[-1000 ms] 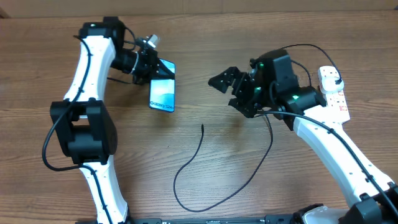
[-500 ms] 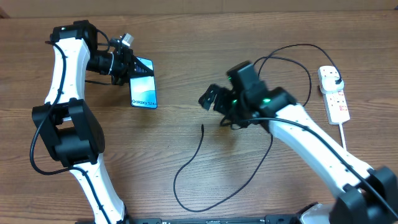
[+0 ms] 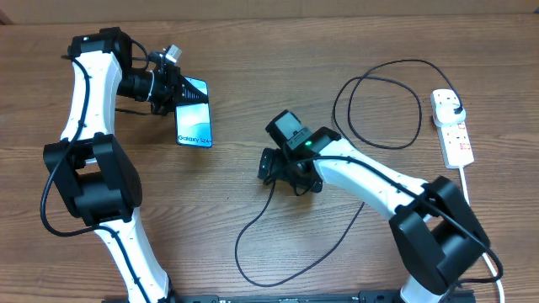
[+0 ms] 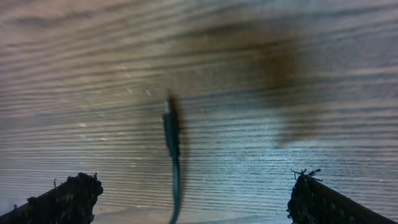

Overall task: Plug charger to phone and switch on socket
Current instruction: 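Swing the right gripper down to the black cable's plug end, then close the right gripper on the cable just behind the USB-C plug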

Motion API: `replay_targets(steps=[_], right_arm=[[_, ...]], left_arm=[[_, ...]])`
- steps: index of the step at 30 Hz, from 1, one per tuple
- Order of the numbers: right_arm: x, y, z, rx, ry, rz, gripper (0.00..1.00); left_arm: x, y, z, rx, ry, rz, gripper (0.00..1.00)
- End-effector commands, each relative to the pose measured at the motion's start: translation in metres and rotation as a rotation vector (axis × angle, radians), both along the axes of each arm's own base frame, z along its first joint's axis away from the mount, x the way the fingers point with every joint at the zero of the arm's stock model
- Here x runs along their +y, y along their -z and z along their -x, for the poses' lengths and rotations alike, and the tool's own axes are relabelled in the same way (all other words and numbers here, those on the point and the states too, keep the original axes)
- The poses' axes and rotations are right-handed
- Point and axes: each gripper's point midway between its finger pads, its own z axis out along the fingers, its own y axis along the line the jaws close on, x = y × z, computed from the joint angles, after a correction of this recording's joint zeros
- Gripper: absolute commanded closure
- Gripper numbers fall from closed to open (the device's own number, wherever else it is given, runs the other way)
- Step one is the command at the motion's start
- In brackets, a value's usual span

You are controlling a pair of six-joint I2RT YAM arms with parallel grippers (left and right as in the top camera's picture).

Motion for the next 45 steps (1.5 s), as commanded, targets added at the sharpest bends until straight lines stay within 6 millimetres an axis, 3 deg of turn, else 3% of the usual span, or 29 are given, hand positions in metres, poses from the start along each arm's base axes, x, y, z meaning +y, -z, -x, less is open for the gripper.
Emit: replay_targets(steps=[1,16,26,33,35,41,45], right_arm=[[0.003,-0.006,-0.008,-0.041,-0.007,0.009,0.0],[0.015,-0.015,-0.005,-0.074,-0.073,0.074,0.02],[0.015,0.012,-0.005,0.018,-0.086,0.172,0.05],[0.016,0.012,-0.005,0.017,-0.089,0.172,0.08],[0.016,0.012,-0.005,0.016,-0.093,0.172,0.17],[0.015,0.013,-0.005,0.02,-0.094,0.175,0.66],[0.015,0.013,-0.004,0.021,-0.094,0.175,0.73]], left_arm=[[0.004,-0.021,-0.001,-0.072,0.002,-0.006,0.96],[0.017,-0.021,-0.003,-0.07,-0.028,-0.006,0.96],[0.019,-0.021,0.0,-0.056,-0.035,-0.004,0.96],[0.019,-0.021,0.0,-0.052,-0.035,-0.004,0.96],[0.019,-0.021,0.0,-0.051,-0.034,-0.004,0.96],[0.019,-0.021,0.001,-0.05,-0.034,-0.004,0.96],[0.019,-0.021,0.001,-0.05,-0.034,-0.004,0.96]])
